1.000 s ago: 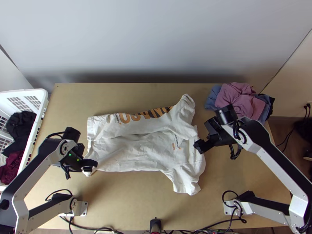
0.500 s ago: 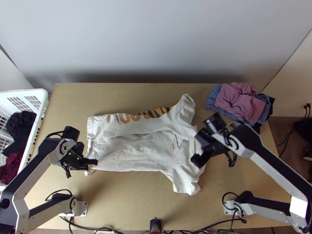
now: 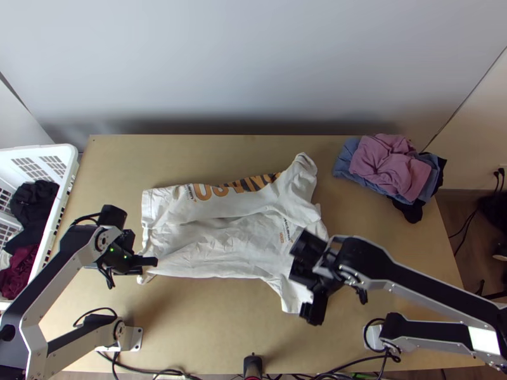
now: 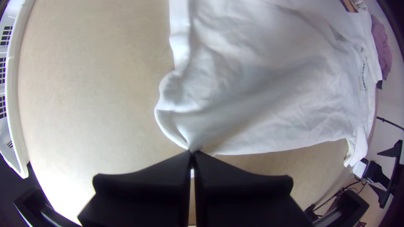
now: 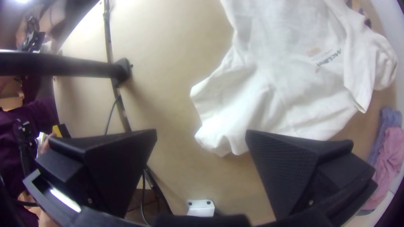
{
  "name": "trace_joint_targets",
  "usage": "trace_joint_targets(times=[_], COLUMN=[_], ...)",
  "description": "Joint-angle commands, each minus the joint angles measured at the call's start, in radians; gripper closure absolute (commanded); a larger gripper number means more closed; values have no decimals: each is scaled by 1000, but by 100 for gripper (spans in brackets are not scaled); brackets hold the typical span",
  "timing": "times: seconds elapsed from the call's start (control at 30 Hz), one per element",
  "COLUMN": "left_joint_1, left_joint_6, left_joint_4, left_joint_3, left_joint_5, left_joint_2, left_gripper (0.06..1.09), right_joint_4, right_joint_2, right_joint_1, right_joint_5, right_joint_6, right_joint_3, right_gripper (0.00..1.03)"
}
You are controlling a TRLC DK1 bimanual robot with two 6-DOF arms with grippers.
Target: Fold the t-shirt
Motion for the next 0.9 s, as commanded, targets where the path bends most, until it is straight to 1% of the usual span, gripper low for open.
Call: trace_joint_targets(times=[0.0,0.27,0.37,0.67,0.87], left_joint_1=[16,31,33,51,53], left_joint_6=[0,0,0,-1,-1], left_joint_4=[6,6,6,3,3], left_joint_3=[-1,-3,-1,-3,-1], left_joint_5=[0,0,0,0,0], left_joint_2=[-2,-14,-17,-37,-37], left_gripper=[105,105,105,105,105], right_joint_4=[58,218,271,459,526], right_joint_2=[19,71,93,102,113], right_joint_1=[107,143,160,171,171], right_joint_5=[2,17,46,175,213], right_joint_6=[6,27,29,23,29], right_joint_3=[-45,-84,-104,-218,-258], right_gripper=[5,5,5,5,6])
